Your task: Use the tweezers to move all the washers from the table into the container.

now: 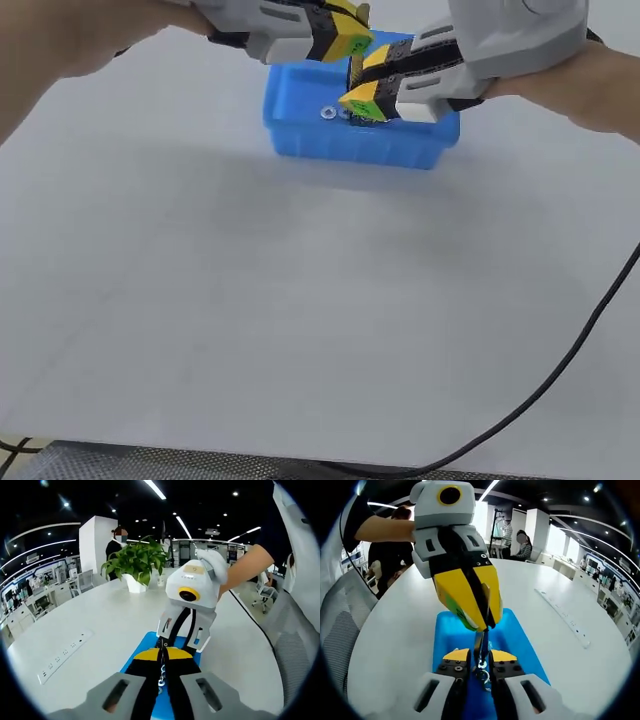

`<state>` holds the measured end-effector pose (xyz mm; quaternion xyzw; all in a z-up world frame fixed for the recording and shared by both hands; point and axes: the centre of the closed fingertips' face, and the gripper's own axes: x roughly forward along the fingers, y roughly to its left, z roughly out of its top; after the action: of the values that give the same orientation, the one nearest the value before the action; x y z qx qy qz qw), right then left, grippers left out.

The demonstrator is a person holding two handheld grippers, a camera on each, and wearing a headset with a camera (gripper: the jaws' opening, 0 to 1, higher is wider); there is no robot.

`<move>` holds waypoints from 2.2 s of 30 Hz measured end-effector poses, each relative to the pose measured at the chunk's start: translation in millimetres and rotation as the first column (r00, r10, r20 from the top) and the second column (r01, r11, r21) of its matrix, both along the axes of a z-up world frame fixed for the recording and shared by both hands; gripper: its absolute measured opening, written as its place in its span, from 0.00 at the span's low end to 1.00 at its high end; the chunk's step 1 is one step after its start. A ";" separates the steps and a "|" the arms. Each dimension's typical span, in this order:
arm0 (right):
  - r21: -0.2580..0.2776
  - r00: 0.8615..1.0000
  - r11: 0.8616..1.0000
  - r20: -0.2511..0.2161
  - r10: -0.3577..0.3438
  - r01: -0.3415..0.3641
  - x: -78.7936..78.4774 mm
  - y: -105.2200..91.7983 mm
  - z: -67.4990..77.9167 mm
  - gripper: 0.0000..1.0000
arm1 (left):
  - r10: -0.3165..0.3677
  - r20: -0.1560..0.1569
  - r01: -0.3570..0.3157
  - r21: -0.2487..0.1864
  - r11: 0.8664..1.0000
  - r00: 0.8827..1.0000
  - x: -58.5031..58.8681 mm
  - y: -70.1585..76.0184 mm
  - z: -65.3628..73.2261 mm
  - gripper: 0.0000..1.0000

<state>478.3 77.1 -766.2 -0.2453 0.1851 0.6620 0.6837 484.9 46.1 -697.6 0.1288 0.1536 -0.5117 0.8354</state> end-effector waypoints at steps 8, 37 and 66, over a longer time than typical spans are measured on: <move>-0.012 1.000 1.000 0.000 -0.005 0.005 -7.7 -2.0 2.3 0.22 | 0.008 0.018 -0.008 0.016 1.000 1.000 2.5 2.4 1.8 0.06; 0.057 0.997 0.996 -0.022 0.076 -0.075 -53.6 -29.8 50.6 0.10 | -0.170 0.069 0.173 -0.040 0.984 0.983 -75.7 -7.2 67.1 0.06; -0.155 0.990 0.978 0.016 0.142 -0.138 -115.6 -65.2 30.3 0.07 | -0.128 -0.017 0.128 -0.003 0.992 0.992 -134.3 -3.5 13.2 0.06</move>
<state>362.7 11.9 -735.9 -0.3185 0.2086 0.6890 0.6167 350.7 42.6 -684.4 0.1335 0.1517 -0.5653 0.7998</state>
